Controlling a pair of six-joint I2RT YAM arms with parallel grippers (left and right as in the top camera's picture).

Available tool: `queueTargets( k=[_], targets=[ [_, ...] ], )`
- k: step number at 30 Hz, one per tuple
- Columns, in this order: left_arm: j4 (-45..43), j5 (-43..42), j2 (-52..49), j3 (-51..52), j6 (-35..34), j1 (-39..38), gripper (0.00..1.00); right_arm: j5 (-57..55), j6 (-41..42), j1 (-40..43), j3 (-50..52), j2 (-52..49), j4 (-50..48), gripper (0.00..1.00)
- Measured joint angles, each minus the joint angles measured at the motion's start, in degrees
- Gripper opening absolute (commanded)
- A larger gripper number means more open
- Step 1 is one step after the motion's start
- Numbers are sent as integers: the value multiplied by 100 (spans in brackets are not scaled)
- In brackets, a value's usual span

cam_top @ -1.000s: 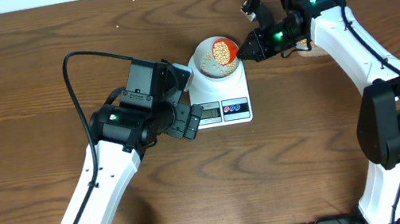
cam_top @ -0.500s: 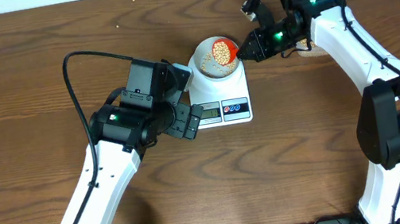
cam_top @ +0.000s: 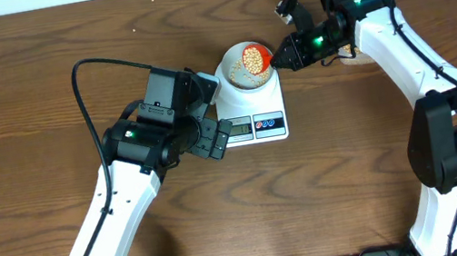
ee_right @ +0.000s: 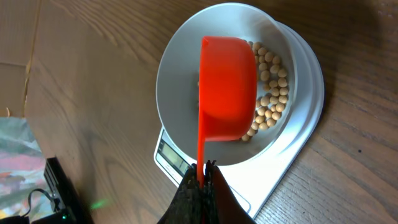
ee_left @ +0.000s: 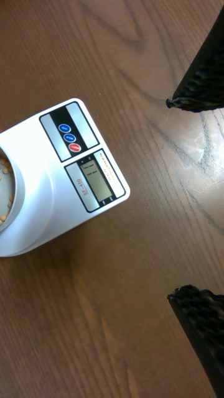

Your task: Scoop item into bowl and weigh 50g on scale

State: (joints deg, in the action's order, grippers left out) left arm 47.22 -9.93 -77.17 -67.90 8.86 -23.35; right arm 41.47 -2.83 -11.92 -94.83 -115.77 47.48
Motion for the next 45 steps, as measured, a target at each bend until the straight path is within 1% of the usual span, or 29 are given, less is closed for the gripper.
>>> queueTargets(
  k=[16,26,30,45],
  targets=[
    [0,0,0,0,0,0,92,-122,-245,0,-63,7,15,1],
    [0,0,0,0,0,0,92,-446,-433,0,-162,505,9,1],
    [0,0,0,0,0,0,92,-494,-472,0,-192,551,7,1],
    [0,0,0,0,0,0,92,-275,-341,0,-192,553,190,1]
  ],
)
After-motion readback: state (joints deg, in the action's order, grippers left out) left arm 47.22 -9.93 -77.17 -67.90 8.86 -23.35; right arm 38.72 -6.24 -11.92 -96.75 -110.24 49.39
